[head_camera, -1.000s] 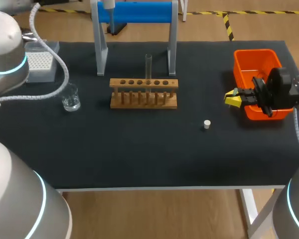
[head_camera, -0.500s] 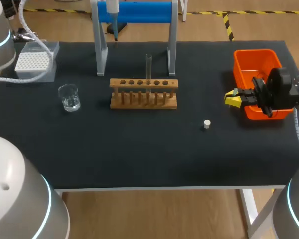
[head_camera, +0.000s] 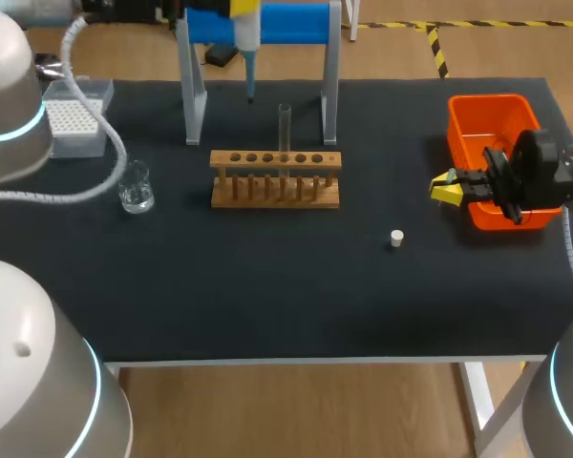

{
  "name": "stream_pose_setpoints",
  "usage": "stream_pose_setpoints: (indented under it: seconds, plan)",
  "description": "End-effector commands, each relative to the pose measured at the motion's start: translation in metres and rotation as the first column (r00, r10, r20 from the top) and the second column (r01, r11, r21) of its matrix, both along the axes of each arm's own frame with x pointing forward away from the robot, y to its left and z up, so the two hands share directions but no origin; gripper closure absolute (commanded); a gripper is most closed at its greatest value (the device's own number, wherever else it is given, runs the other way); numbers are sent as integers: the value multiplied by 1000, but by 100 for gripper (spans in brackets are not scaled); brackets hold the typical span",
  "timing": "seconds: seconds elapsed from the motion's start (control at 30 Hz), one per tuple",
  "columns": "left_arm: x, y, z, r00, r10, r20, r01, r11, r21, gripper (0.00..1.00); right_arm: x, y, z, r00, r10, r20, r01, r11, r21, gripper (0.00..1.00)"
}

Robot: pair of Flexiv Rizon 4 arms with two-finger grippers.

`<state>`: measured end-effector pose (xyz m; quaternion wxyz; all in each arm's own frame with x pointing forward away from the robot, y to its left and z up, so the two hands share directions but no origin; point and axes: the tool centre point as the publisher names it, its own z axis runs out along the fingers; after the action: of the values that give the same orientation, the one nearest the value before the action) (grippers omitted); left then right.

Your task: Invert the test tube, pick up the pipette, mount the tip to pipette, aspirate from beaker and dispense into the tube, eject the tip, return the pipette, and cap with the stopper.

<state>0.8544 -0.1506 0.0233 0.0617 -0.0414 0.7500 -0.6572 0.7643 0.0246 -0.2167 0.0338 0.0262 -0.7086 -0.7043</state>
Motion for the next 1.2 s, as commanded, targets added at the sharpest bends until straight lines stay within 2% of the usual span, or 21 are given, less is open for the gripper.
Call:
stream_pose_setpoints:
  seconds: [0.03,0.23,0.37,1.2]
  plan:
    - [-2,-17,-3,997,73,7,-73,997,5,100,-1,-1,0,1000,1,1,-1,1000,-1,100]
    - [-9,-35,-8,997,76,-5,-76,997,-11,100,-1,-1,0,1000,1,1,-1,1000,-1,100]
    - [-15,-51,-16,997,49,-57,-52,998,-37,100,-1,-1,0,1000,1,1,-1,1000,-1,100]
    - [-15,-51,-16,997,49,-57,-52,998,-37,100,-1,-1,0,1000,1,1,-1,1000,-1,100]
